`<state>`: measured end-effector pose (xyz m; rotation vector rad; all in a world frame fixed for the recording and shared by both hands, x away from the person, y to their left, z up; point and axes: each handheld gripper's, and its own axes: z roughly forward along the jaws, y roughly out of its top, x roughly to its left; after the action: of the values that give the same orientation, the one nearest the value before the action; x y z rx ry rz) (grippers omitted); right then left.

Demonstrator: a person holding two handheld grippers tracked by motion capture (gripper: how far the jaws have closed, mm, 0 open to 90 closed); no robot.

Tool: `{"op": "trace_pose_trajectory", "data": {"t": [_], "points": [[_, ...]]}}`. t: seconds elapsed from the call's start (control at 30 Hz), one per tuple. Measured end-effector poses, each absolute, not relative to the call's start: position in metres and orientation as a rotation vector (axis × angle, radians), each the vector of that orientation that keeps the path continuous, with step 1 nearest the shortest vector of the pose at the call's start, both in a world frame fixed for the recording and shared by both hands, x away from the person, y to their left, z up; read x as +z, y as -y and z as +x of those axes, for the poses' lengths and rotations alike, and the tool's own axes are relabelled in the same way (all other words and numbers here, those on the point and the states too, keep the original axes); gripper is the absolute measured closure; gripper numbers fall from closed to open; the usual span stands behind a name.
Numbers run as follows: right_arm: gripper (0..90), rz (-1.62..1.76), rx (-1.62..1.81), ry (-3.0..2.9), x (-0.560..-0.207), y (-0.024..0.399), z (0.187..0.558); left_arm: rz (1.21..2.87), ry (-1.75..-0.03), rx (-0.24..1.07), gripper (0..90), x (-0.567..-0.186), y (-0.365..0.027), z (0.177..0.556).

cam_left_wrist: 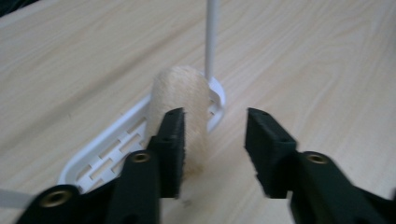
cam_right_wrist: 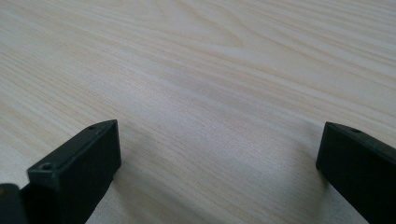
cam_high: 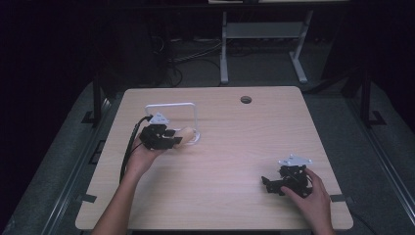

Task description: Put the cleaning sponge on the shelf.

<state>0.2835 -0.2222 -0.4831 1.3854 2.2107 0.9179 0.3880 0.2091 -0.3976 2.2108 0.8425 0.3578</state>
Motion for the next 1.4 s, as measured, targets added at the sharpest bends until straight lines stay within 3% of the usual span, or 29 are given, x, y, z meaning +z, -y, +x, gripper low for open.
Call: {"op": "trace_pose_trajectory", "data": {"t": [0.23,0.93,1.4], "points": [[0.0,1.385,0.918,-2.211,-0.483,0.222,0.284,2.209,-0.822,0.297,89.8,-0.401,-0.212,0.379],[0.0,1.385,0.918,-2.211,-0.483,0.222,0.284,2.278,-0.885,0.234,89.8,-0.447,-0.198,0.389],[0.0,1.385,0.918,-2.211,-0.483,0.222,0.284,2.280,-0.913,0.249,89.8,-0.455,-0.201,0.394]]}}
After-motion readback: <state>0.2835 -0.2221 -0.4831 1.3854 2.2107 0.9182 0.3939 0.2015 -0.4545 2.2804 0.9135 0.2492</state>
